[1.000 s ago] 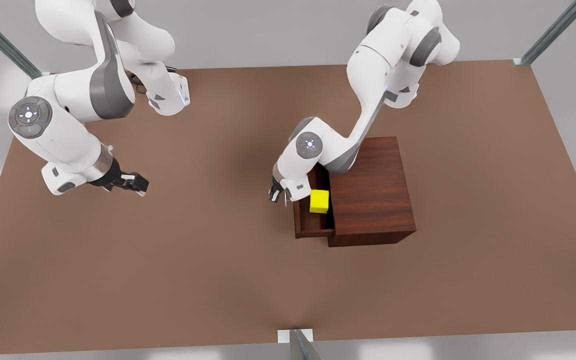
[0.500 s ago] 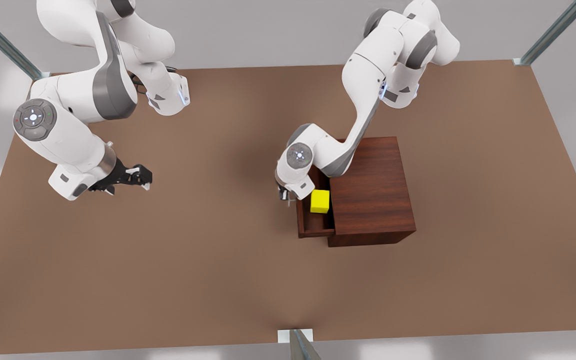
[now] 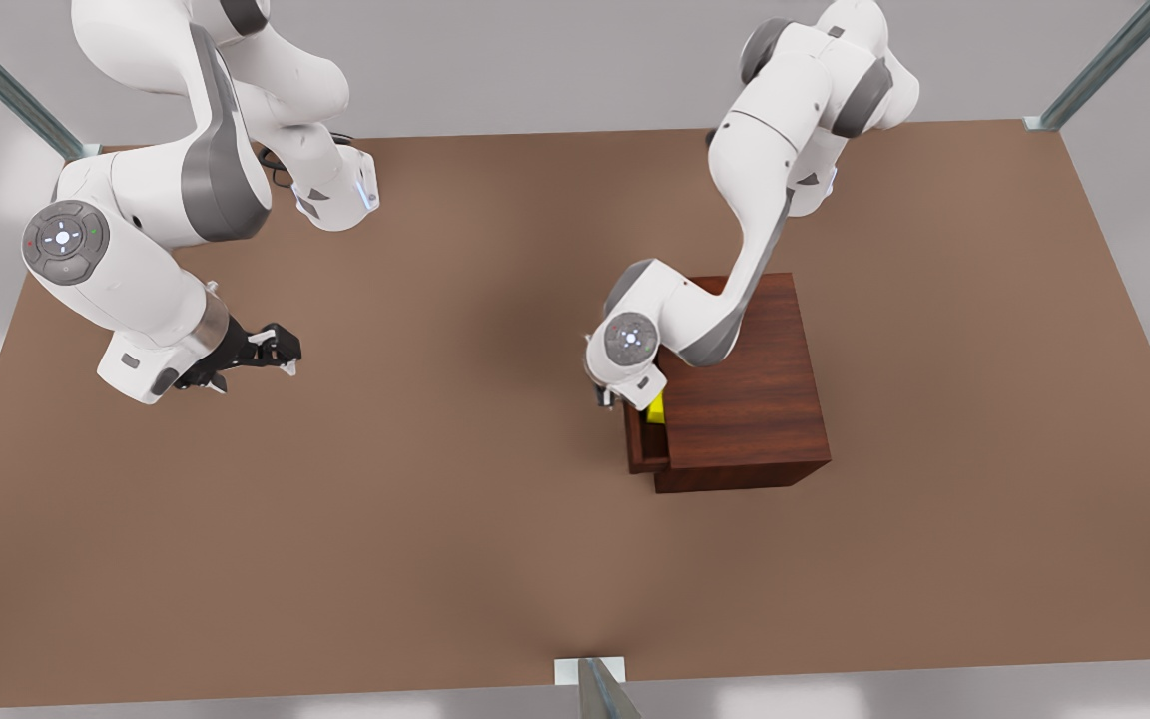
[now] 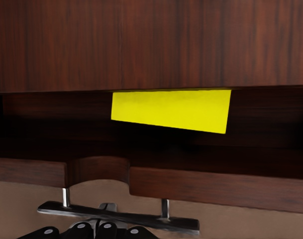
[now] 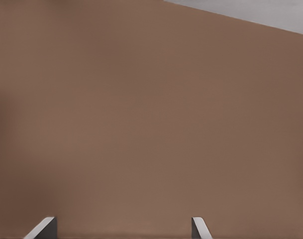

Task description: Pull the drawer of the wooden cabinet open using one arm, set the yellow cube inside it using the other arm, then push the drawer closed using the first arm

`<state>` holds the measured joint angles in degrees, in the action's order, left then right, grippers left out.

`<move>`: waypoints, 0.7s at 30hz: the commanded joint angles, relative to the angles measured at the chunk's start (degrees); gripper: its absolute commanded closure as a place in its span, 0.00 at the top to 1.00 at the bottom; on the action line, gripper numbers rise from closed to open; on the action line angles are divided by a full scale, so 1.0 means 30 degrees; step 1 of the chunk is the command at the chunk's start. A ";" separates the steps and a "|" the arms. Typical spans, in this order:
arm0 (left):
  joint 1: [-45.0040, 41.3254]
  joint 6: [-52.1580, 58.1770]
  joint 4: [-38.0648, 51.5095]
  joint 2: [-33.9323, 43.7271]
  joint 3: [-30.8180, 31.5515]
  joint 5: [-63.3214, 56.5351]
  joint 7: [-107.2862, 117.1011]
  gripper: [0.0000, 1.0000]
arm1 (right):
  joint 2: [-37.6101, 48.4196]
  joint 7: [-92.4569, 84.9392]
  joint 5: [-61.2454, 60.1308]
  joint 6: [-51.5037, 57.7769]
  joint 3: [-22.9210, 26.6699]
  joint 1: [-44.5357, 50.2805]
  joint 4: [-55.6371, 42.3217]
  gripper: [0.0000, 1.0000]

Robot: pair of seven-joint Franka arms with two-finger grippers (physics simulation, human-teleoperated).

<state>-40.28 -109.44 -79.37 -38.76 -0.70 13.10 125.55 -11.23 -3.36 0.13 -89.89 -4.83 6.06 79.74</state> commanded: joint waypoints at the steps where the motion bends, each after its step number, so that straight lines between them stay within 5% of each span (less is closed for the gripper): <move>1: 0.0183 0.1352 0.0032 0.0028 -0.0001 0.0000 -0.1038 0.21 | 0.0021 -0.1870 -0.0012 0.0022 -0.0003 0.0002 -0.0009 1.00; 21: 0.0945 0.3491 0.0120 0.0233 -0.0616 -0.0059 -0.3500 0.21 | -0.0067 -0.2280 -0.0012 0.0022 0.0114 -0.0203 -0.0009 1.00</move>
<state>-37.66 -100.41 -78.92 -38.18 -2.39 12.79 119.63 -11.49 -7.95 0.13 -89.84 -4.47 5.44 79.74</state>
